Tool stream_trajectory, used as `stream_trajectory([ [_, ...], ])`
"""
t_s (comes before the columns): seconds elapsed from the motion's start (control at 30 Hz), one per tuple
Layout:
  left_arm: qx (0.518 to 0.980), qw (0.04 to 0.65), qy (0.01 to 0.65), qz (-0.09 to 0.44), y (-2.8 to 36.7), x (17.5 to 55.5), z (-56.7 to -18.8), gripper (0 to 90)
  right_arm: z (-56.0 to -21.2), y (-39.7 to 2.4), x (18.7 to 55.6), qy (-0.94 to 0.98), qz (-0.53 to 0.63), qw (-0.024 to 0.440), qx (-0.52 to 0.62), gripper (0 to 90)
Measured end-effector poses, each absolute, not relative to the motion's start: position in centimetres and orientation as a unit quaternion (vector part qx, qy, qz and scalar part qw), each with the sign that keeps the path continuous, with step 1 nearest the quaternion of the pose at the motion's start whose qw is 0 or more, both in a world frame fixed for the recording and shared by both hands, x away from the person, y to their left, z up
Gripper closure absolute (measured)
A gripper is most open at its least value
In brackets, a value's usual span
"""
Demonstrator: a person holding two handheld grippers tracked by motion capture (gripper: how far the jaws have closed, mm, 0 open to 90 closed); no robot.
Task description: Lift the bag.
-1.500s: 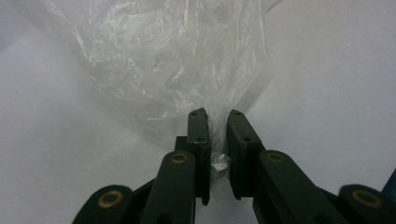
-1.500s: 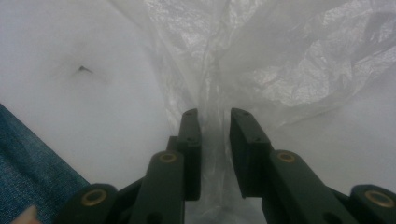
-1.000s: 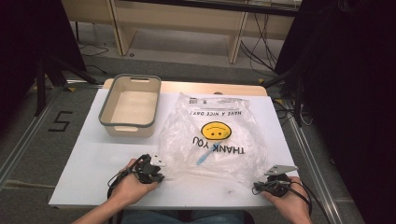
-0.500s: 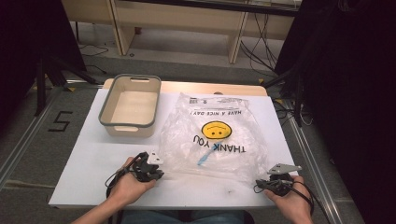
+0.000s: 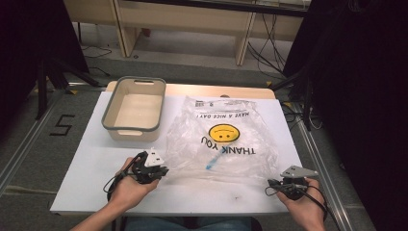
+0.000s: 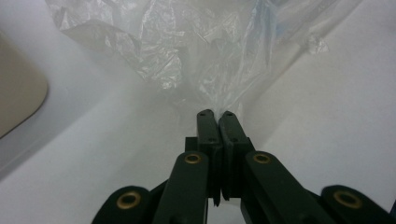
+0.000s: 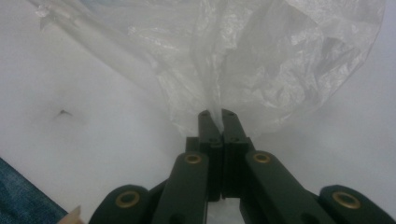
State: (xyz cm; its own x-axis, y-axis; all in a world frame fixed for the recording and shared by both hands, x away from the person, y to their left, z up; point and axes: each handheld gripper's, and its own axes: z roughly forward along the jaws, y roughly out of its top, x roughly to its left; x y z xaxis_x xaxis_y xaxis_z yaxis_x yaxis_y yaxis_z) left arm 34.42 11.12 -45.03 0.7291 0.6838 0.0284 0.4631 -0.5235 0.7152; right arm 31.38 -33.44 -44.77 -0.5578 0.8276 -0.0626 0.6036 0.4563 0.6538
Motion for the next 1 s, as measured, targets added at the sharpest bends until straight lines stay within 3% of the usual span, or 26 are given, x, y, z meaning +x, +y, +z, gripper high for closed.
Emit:
stream_trajectory([
  [1.0, 0.825, 0.411, 0.322, 0.214, 11.7, 34.3, -42.8, 88.8, -42.9, -33.7, 31.2, 0.801, 0.329, 0.259, 0.428, 90.0],
])
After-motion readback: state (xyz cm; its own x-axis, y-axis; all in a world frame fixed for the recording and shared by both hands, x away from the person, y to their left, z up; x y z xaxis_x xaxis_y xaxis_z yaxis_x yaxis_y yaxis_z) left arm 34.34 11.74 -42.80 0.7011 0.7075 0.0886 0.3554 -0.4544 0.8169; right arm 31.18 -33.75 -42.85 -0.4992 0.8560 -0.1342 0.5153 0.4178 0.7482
